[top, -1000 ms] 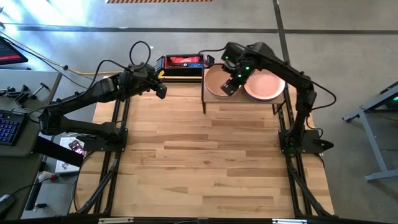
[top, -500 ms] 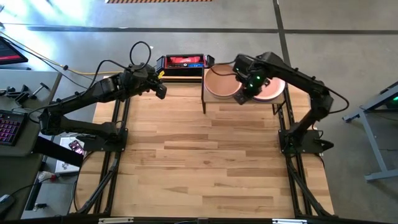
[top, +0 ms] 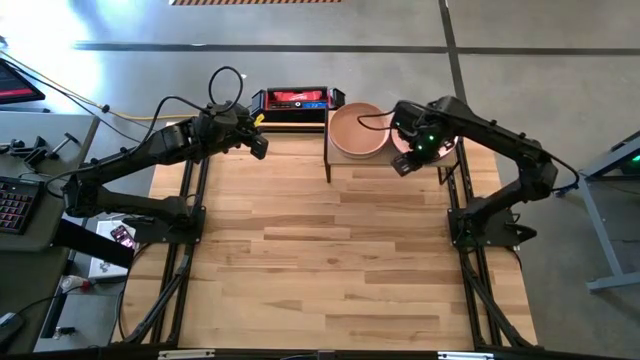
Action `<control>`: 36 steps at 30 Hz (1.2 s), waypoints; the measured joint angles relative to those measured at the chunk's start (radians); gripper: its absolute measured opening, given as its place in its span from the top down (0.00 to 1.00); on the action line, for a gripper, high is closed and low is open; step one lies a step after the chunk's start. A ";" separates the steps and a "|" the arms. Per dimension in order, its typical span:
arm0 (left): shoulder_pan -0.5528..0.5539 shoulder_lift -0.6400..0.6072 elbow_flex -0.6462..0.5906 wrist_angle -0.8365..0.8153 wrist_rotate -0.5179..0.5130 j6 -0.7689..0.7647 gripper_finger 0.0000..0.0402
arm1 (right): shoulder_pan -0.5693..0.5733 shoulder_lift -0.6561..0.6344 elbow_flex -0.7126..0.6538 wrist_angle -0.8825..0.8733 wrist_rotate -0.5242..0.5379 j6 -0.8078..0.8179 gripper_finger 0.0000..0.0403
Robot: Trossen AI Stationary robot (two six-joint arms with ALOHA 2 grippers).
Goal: Place and stack plates onto a shelf
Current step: Adjust the stacked plates on the shelf, then return to Home Position
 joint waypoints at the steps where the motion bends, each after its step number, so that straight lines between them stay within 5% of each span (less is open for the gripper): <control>1: 0.000 0.000 0.000 0.001 0.000 0.000 0.71 | -0.004 0.000 0.000 0.001 0.004 -0.001 0.73; 21: 0.000 0.000 0.000 0.000 0.000 0.000 0.71 | -0.100 0.000 0.000 0.029 0.064 -0.028 0.73; 36: 0.009 -0.039 -0.001 -0.041 0.031 -0.006 0.71 | -0.027 -0.068 0.084 0.094 -0.041 -0.091 0.73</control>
